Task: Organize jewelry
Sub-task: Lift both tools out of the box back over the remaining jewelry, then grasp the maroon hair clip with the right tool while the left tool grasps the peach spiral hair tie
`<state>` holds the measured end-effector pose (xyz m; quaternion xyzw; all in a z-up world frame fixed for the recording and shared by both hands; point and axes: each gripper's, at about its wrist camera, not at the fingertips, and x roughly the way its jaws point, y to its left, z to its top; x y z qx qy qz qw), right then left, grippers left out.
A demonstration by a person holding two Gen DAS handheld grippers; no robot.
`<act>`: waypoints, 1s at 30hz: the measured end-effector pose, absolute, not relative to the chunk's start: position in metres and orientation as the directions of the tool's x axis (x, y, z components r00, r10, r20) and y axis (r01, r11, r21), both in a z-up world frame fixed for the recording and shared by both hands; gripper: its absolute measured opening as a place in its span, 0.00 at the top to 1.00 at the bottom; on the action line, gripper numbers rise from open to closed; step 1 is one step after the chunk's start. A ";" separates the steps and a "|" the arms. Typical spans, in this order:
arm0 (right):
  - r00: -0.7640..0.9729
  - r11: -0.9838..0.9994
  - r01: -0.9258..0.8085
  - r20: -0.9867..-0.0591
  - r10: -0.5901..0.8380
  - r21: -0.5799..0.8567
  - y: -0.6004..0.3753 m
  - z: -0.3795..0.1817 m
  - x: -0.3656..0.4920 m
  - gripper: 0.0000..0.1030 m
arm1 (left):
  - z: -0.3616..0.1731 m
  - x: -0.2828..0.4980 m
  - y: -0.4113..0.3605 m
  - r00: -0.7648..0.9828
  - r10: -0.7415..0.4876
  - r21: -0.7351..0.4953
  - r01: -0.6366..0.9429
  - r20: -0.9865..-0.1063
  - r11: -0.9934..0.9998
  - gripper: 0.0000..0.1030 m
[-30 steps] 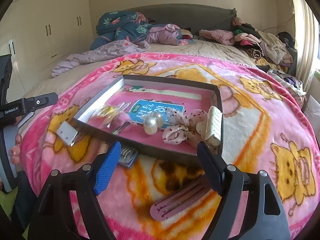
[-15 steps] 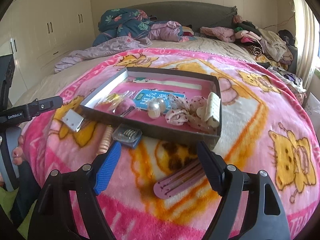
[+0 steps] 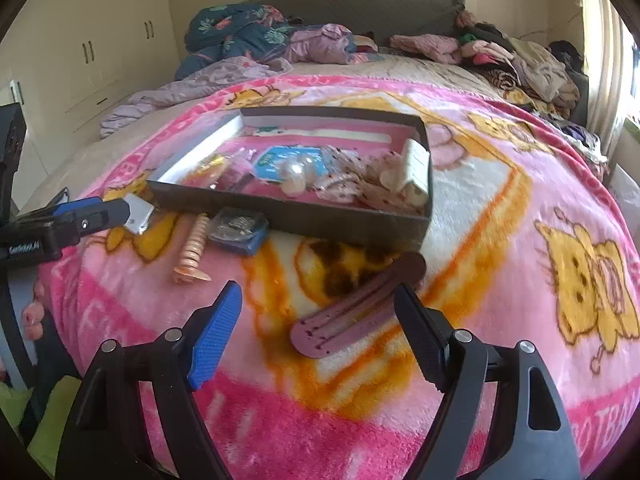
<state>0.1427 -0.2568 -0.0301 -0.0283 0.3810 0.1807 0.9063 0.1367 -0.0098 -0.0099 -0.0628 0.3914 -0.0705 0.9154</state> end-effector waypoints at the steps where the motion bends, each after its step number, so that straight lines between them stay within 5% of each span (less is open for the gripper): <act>1: 0.642 0.935 -0.343 -0.704 0.304 0.091 -0.259 -0.033 0.144 0.26 | -0.012 0.137 -0.012 0.679 -0.180 -0.169 0.084 -0.712 0.982 0.13; 19: 0.582 0.947 -0.244 -0.750 0.314 0.207 -0.274 -0.072 0.187 0.26 | -0.048 0.162 -0.050 0.624 -0.197 -0.156 0.121 -0.756 0.980 0.13; 22: 0.583 0.944 -0.250 -0.746 0.323 0.213 -0.272 -0.074 0.192 0.27 | -0.052 0.165 -0.055 0.621 -0.195 -0.153 0.121 -0.760 0.981 0.19; 30: 0.605 0.945 -0.305 -0.742 0.290 0.122 -0.267 -0.080 0.181 0.63 | -0.066 0.170 -0.062 0.604 -0.176 -0.131 0.118 -0.777 0.984 0.36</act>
